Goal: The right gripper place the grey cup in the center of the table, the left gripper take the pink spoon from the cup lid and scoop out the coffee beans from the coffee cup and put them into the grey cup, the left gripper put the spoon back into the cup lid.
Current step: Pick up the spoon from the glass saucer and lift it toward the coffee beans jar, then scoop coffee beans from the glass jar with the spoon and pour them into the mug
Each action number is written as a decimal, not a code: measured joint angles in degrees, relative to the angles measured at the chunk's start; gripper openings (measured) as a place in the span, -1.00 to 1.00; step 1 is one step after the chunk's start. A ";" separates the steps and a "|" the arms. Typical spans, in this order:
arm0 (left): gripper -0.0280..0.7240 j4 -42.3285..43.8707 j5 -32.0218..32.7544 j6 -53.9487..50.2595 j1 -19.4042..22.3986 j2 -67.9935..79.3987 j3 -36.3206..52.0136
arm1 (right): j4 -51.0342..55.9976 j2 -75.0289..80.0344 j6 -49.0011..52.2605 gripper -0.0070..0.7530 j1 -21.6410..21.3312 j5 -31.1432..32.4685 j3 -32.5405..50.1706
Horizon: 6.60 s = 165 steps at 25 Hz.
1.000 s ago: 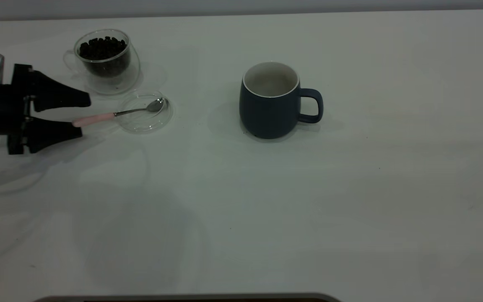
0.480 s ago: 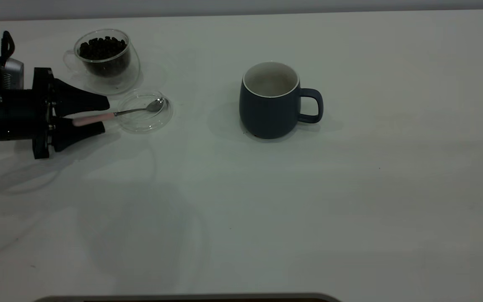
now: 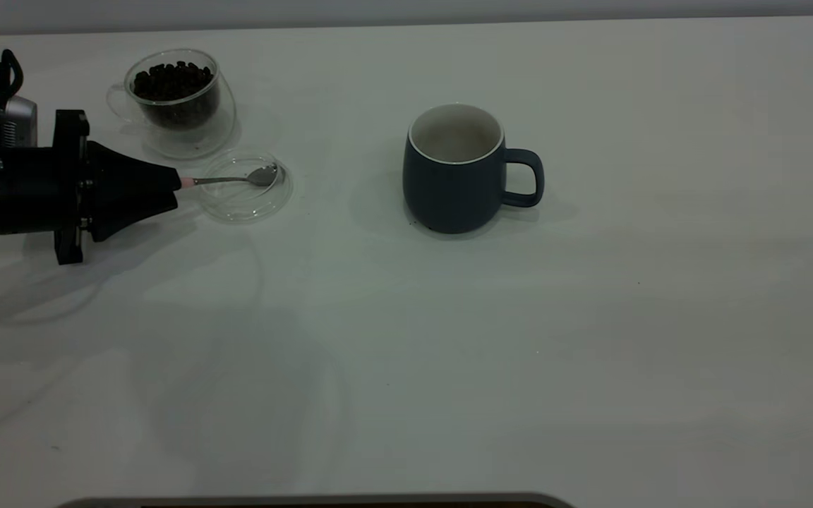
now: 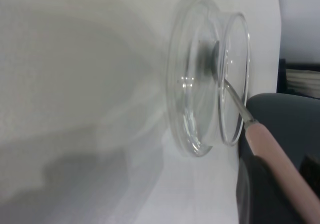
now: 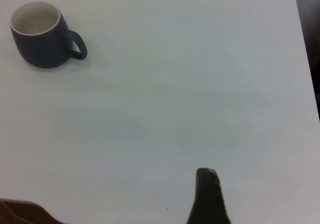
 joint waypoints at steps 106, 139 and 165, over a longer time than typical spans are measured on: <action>-0.62 14.38 -15.42 -13.73 2.23 -16.55 -6.82 | 0.00 0.00 0.00 0.57 0.00 0.05 0.00; -0.62 11.80 7.32 -14.56 8.78 -12.95 -6.87 | 0.00 0.00 0.00 0.57 0.00 0.05 0.00; -0.62 11.80 7.63 -14.30 -7.71 -12.95 -6.92 | 0.00 0.00 0.00 0.57 0.00 0.05 0.00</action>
